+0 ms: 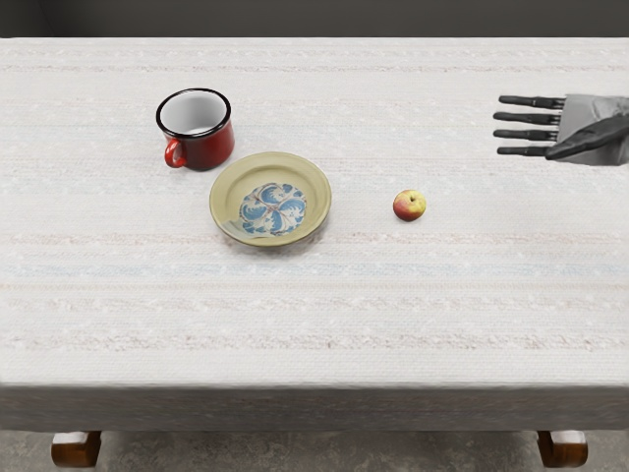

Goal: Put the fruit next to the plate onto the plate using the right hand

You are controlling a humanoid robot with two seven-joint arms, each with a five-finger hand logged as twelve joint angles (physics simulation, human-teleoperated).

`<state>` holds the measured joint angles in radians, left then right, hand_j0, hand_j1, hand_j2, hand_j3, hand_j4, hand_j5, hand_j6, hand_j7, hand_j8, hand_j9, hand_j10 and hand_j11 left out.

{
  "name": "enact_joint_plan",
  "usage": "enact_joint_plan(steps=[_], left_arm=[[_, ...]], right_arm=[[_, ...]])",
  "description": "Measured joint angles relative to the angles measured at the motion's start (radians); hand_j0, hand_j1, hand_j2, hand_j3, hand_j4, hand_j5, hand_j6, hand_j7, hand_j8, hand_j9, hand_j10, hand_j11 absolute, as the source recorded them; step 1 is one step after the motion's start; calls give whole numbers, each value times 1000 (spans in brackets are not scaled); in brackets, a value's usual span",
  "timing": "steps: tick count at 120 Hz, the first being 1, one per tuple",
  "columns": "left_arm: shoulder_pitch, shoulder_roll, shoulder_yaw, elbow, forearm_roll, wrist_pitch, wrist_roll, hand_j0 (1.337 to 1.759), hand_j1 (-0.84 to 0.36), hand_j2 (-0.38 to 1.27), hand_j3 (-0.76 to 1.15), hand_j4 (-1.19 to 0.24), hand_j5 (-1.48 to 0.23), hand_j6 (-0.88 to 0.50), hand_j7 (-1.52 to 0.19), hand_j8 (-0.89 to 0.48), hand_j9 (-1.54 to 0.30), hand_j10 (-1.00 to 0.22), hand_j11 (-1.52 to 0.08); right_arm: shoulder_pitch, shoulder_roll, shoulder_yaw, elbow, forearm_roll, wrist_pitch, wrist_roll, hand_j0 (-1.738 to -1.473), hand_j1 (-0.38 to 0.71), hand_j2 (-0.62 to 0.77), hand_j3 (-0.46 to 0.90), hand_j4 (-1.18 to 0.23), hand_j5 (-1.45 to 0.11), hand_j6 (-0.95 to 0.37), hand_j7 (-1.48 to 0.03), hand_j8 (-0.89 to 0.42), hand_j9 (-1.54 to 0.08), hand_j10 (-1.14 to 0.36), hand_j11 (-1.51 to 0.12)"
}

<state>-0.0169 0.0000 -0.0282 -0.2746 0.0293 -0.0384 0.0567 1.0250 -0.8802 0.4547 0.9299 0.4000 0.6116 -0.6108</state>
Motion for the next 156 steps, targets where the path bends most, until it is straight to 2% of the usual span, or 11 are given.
enact_joint_plan(steps=[16, 20, 26, 32, 44, 54, 64, 78, 100, 132, 156], left_arm=[[0, 0, 0, 0, 0, 0, 0, 1658, 349, 0, 0, 0, 0, 0, 0, 0, 0, 0, 0], [0, 0, 0, 0, 0, 0, 0, 1658, 349, 0, 0, 0, 0, 0, 0, 0, 0, 0, 0], [0, 0, 0, 0, 0, 0, 0, 1658, 349, 0, 0, 0, 0, 0, 0, 0, 0, 0, 0], [0, 0, 0, 0, 0, 0, 0, 1658, 349, 0, 0, 0, 0, 0, 0, 0, 0, 0, 0], [0, 0, 0, 0, 0, 0, 0, 1658, 349, 0, 0, 0, 0, 0, 0, 0, 0, 0, 0], [0, 0, 0, 0, 0, 0, 0, 1658, 349, 0, 0, 0, 0, 0, 0, 0, 0, 0, 0], [0, 0, 0, 0, 0, 0, 0, 1658, 349, 0, 0, 0, 0, 0, 0, 0, 0, 0, 0], [0, 0, 0, 0, 0, 0, 0, 1658, 349, 0, 0, 0, 0, 0, 0, 0, 0, 0, 0], [0, 0, 0, 0, 0, 0, 0, 1658, 349, 0, 0, 0, 0, 0, 0, 0, 0, 0, 0], [0, 0, 0, 0, 0, 0, 0, 1658, 349, 0, 0, 0, 0, 0, 0, 0, 0, 0, 0], [0, 0, 0, 0, 0, 0, 0, 1658, 349, 0, 0, 0, 0, 0, 0, 0, 0, 0, 0]], right_arm=[[-4, 3, -1, 0, -5, 0, 0, -1658, -326, -4, 0, -15, -24, -13, -24, -14, -24, -15, -24], [4, 5, 0, 22, -39, 0, 0, -1658, -325, -4, 0, -16, -25, -14, -26, -15, -25, -17, -25], [33, 3, 1, 109, -131, 0, 0, -1658, -322, -5, 0, -18, -28, -16, -29, -17, -28, -18, -28], [60, 3, 25, 237, -258, -19, 0, -1658, -320, -5, 0, -20, -31, -19, -31, -20, -31, -21, -31], [90, 11, 72, 453, -532, -228, 0, -1658, -317, -6, 0, -24, -34, -24, -34, -24, -34, -25, -34], [98, 72, 78, 536, -759, -437, 0, -1658, -316, -6, 0, -26, -35, -26, -36, -26, -35, -27, -35], [93, 119, 80, 574, -876, -496, 0, -1658, -317, -5, 0, -27, -35, -27, -36, -27, -35, -27, -35], [68, 200, 20, 591, -972, -613, 0, -1658, -316, -5, 0, -29, -37, -29, -37, -29, -37, -29, -37], [60, 243, -89, 586, -1127, -800, 0, -1658, -315, -5, 0, -30, -38, -31, -37, -31, -38, -30, -38], [55, 364, -206, 492, -1218, -964, 0, -1658, -313, -5, 0, -33, -40, -34, -40, -33, -40, -32, -40], [49, 483, -248, 364, -1263, -1054, 0, -1658, -312, -5, 0, -34, -42, -35, -42, -34, -42, -33, -42]])
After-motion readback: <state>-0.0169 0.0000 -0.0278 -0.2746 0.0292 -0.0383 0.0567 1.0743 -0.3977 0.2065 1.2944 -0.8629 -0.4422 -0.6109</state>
